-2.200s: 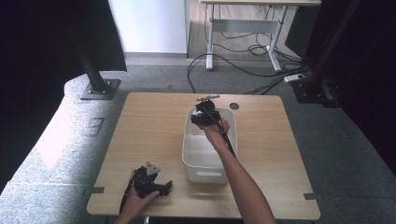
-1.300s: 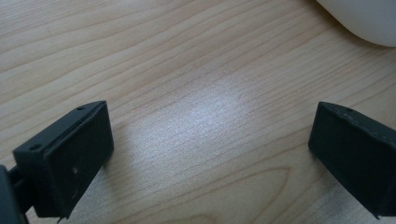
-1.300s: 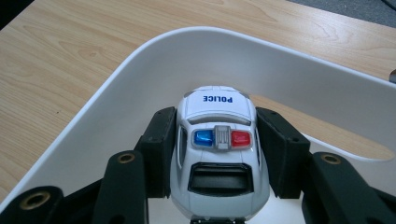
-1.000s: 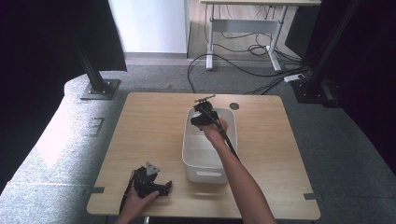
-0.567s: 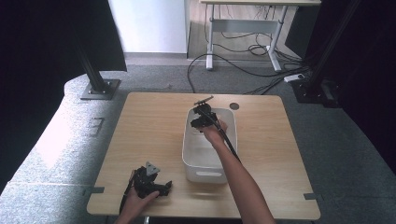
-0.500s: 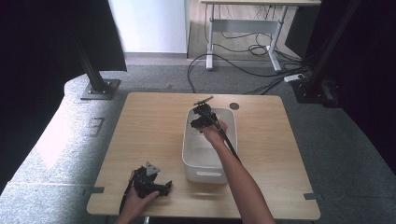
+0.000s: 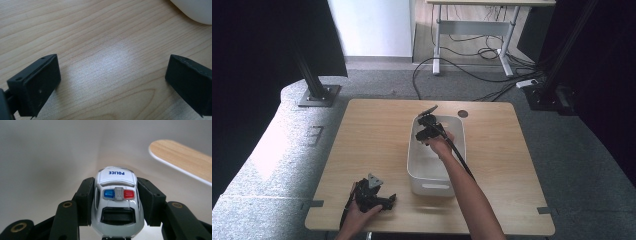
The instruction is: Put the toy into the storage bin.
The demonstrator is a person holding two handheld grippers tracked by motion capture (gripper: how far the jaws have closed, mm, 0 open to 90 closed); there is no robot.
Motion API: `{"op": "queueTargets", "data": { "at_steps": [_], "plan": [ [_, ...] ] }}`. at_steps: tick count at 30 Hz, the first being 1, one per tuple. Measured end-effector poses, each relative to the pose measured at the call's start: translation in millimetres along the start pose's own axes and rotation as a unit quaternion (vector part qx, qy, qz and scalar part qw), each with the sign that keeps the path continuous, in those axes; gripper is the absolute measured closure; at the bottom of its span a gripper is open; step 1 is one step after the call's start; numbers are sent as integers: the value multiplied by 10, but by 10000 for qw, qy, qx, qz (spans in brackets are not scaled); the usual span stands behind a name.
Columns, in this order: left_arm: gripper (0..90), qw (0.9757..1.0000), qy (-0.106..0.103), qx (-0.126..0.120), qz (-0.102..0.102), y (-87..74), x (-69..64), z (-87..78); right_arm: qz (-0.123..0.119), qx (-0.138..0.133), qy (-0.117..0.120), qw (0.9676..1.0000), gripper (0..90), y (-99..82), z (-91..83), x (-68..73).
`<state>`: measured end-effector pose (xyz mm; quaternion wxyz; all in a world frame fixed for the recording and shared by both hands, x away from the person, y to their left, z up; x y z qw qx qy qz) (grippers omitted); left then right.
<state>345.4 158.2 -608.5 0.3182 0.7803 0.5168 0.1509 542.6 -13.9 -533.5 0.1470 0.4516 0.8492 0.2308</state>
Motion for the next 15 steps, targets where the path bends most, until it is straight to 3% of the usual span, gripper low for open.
{"op": "queueTargets", "data": {
  "at_steps": [15],
  "plan": [
    [0,10000,2,-8,-8,-1,0,0,-51,268,30,9996,503,-16,79,19]
  ]
}}
Point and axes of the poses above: each handheld gripper's, and its own axes: z roughly forward along the jaws, y roughly out of its top, x roughly to its left, the point moved 8 cm from there along z, roughly forward along the jaws, and after that the axes turned 8 degrees about -z, right-handed, at the moved point
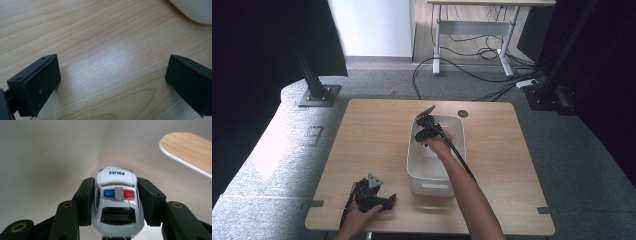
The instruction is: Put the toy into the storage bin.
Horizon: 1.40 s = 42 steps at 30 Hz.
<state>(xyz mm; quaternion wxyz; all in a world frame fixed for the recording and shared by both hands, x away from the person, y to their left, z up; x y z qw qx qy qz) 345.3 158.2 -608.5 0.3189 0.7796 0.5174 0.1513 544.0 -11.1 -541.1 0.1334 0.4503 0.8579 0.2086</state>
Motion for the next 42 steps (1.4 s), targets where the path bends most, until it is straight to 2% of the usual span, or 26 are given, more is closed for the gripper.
{"op": "queueTargets", "data": {
  "at_steps": [15,25,30,42],
  "plan": [
    [0,10000,8,-8,-18,-3,-1,-2,-134,302,39,9994,502,-93,112,31],
    [0,10000,11,-10,-21,-7,0,-6,-33,488,-13,9988,501,-153,181,-24],
    [0,10000,11,-8,-20,-9,1,-7,-37,502,70,9987,500,-163,205,11],
    [0,10000,13,-8,-21,-10,1,-8,-89,697,62,9975,498,-199,260,43]
  ]
}}
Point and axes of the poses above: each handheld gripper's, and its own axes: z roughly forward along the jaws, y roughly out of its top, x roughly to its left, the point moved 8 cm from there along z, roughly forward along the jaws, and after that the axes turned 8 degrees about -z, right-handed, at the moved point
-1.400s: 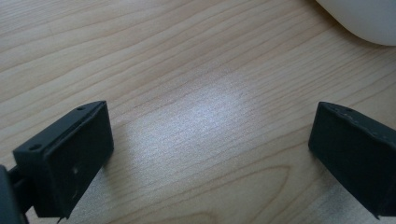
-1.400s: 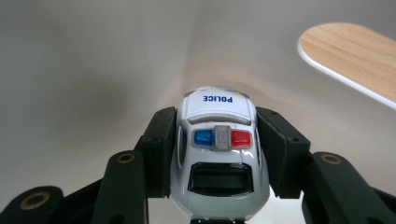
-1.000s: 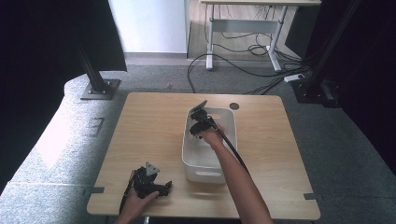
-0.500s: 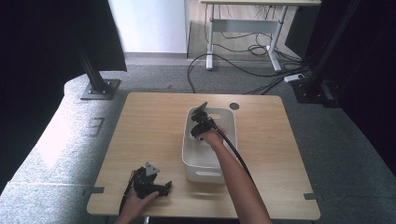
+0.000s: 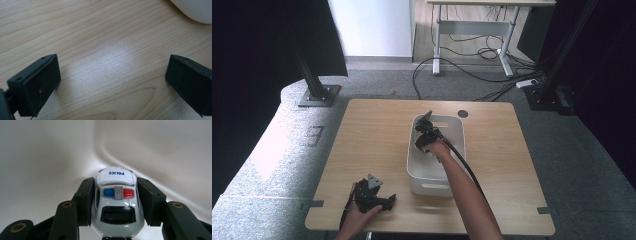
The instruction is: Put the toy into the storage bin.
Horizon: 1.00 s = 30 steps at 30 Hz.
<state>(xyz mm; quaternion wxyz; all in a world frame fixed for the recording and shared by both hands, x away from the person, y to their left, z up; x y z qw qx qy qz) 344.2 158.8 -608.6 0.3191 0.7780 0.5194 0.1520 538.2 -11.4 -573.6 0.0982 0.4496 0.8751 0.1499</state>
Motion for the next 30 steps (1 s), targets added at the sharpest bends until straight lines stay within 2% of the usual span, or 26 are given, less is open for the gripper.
{"op": "queueTargets", "data": {
  "at_steps": [9,15,30],
  "plan": [
    [0,10000,2,-1,1,-1,0,-1,19,122,32,9999,473,-19,42,17],
    [0,10000,4,-2,3,-1,1,-1,-2,72,21,10000,443,-5,30,14],
    [0,10000,8,-6,-12,-3,0,-4,-9,-217,-117,9997,306,15,-209,-51]
  ]
}}
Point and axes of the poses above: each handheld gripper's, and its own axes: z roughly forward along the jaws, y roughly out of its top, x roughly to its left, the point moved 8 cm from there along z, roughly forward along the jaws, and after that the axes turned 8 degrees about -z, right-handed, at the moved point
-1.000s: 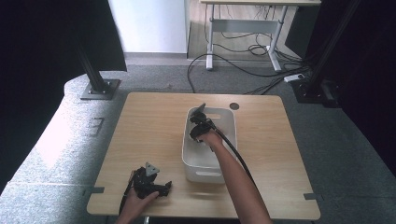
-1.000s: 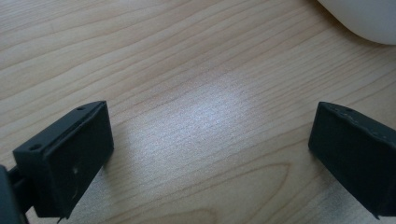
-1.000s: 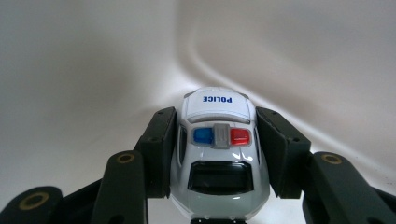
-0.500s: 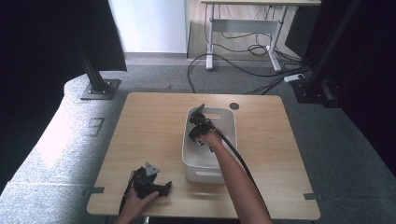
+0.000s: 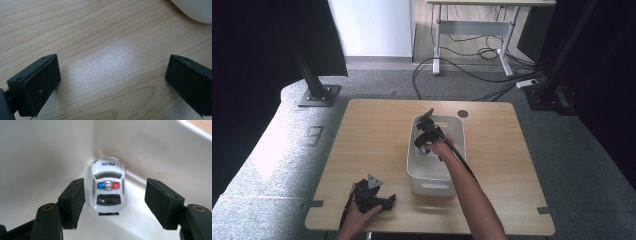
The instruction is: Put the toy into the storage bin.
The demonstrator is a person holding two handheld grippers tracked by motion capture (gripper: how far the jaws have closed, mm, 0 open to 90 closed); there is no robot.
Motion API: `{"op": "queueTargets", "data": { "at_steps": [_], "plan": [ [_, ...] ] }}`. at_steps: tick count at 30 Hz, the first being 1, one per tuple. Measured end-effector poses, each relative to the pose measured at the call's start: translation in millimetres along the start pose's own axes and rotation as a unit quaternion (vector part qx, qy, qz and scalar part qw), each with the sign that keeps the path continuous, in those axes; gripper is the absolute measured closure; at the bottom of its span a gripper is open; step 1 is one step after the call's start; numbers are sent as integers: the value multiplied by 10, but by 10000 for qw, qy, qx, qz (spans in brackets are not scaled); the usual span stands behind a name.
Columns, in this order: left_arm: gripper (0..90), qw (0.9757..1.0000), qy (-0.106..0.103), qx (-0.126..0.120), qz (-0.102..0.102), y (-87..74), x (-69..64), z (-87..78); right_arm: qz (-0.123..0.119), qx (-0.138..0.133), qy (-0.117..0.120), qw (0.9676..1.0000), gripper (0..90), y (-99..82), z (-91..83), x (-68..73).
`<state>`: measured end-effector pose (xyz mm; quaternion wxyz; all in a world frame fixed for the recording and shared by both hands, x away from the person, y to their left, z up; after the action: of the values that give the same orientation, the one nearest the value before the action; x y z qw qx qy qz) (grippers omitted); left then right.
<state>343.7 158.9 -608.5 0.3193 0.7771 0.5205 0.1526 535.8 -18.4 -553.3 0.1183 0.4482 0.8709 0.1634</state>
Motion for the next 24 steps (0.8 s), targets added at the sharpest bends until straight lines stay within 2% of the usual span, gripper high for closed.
{"op": "queueTargets", "data": {
  "at_steps": [2,6,13,18,24],
  "plan": [
    [0,10000,0,2,2,0,0,0,32,-77,34,10000,291,-6,-46,-19],
    [0,10000,0,2,0,0,0,0,100,-414,246,9988,276,0,-154,-36],
    [0,10000,4,-3,6,1,2,0,-22,-852,534,9949,259,5,-369,16],
    [0,10000,1,0,1,0,0,0,-106,-1116,529,9923,264,1,-535,28],
    [0,10000,3,8,2,-1,1,-1,-159,-1495,531,9872,266,-11,-782,13]
  ]
}}
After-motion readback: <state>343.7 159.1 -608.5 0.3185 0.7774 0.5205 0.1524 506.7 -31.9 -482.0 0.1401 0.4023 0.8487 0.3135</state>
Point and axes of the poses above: each handheld gripper's, and its own axes: z roughly forward along the jaws, y roughly out of its top, x roughly to its left, the point moved 8 cm from there along z, roughly forward along the jaws, and after that the axes turned 8 degrees about -z, right-handed, at the moved point
